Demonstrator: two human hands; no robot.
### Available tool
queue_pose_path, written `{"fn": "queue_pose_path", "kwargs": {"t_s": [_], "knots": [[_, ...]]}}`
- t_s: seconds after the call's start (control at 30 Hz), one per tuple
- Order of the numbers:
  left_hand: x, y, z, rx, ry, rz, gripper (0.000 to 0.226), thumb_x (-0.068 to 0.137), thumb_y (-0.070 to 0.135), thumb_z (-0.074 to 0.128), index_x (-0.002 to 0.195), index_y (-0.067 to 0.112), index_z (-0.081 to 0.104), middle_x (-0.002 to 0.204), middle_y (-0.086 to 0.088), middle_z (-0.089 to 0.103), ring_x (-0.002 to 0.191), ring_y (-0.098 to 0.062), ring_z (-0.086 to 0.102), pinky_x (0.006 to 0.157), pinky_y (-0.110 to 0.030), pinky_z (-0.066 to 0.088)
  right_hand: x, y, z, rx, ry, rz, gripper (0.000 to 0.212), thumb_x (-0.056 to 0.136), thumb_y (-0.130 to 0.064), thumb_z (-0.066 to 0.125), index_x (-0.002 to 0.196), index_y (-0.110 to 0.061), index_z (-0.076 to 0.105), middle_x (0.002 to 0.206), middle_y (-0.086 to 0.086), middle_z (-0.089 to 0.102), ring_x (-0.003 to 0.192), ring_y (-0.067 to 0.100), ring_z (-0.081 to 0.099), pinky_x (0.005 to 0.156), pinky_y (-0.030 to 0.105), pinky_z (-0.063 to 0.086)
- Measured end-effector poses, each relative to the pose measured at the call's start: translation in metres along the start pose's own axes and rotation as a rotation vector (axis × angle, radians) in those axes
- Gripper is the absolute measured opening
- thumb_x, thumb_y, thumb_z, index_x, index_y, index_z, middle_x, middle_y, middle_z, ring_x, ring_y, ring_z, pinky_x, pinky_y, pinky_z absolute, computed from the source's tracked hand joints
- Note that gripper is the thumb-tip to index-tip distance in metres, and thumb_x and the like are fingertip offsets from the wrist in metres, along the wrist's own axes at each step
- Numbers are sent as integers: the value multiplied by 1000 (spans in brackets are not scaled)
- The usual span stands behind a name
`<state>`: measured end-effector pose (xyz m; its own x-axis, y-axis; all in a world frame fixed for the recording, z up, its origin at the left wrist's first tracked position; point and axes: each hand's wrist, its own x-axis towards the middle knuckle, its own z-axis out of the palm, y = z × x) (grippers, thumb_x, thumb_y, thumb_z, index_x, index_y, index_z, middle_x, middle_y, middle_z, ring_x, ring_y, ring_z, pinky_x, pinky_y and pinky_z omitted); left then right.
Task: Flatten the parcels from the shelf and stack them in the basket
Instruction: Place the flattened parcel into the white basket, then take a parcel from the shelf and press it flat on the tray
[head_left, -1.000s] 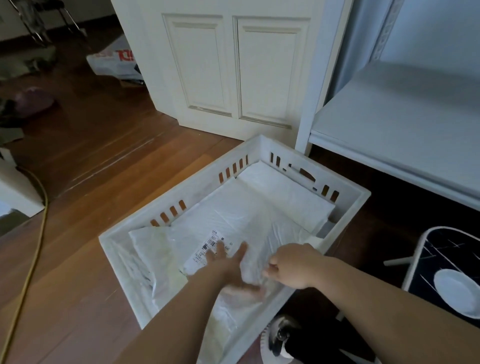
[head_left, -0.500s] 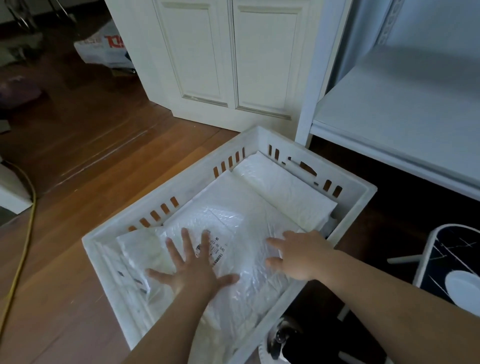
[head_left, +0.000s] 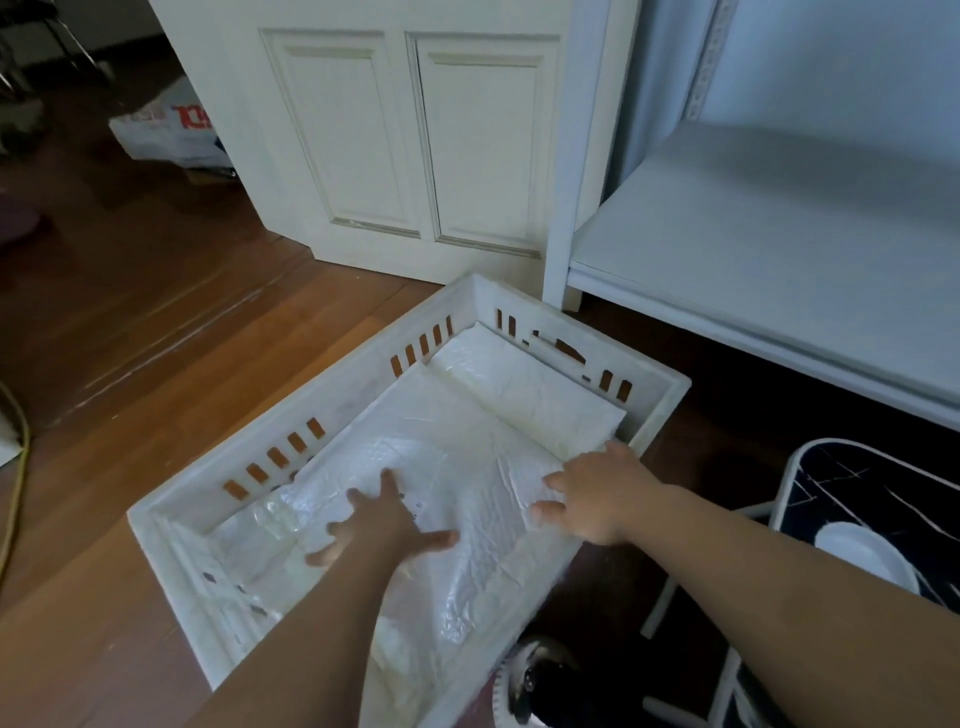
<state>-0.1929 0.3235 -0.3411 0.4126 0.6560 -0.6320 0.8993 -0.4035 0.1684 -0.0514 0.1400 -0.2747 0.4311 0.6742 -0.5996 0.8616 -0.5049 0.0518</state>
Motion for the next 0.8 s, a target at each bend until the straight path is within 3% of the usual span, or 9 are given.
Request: {"fn": "queue_pose_path", "kwargs": {"t_s": [0.1,0.2,0.3,0.37,0.53,0.67,0.8], "knots": [[-33,58,-15,31,62,219,131,57,76,70,152,30,-6,161,-12,1,145,-38,16,112,-60,25,-28,26,-5,17,80,44,63,98,-60,19,140,-22,44,138,8,49,130,27,41,109,48,26],[-75,115,-24,89,111,453,106,73,69,64,152,19,15,157,-7,25,141,-27,32,109,-44,34,-65,55,-6,99,140,103,53,98,-54,27,131,-20,51,132,6,52,124,26,45,104,45,32],[-115,164,-27,138,84,641,86,86,61,54,150,12,25,153,-6,34,139,-22,34,109,-33,32,-107,91,2,169,111,198,58,98,-58,30,138,-20,48,141,8,47,130,29,42,105,46,34],[-146,198,-21,167,48,751,80,88,59,53,149,13,29,152,-6,36,138,-21,36,110,-32,30,-142,122,15,200,123,282,61,98,-58,31,143,-19,43,147,10,42,135,29,38,107,45,33],[-200,278,15,266,31,926,72,91,58,50,148,17,34,149,-3,41,136,-19,39,110,-29,32,-217,192,60,319,225,508,54,96,-56,35,131,-19,54,135,9,50,124,28,45,99,40,36],[-237,343,51,374,59,1090,63,94,53,48,144,18,37,148,-1,40,136,-17,37,108,-28,31,-267,245,99,385,291,676,58,97,-57,35,137,-17,50,144,8,41,135,26,33,108,40,32],[-259,399,85,435,97,1226,63,97,50,44,149,17,29,156,-2,25,142,-17,27,113,-29,23,-292,288,124,408,306,767,58,98,-54,35,140,-16,44,147,6,35,141,24,23,111,43,28]]}}
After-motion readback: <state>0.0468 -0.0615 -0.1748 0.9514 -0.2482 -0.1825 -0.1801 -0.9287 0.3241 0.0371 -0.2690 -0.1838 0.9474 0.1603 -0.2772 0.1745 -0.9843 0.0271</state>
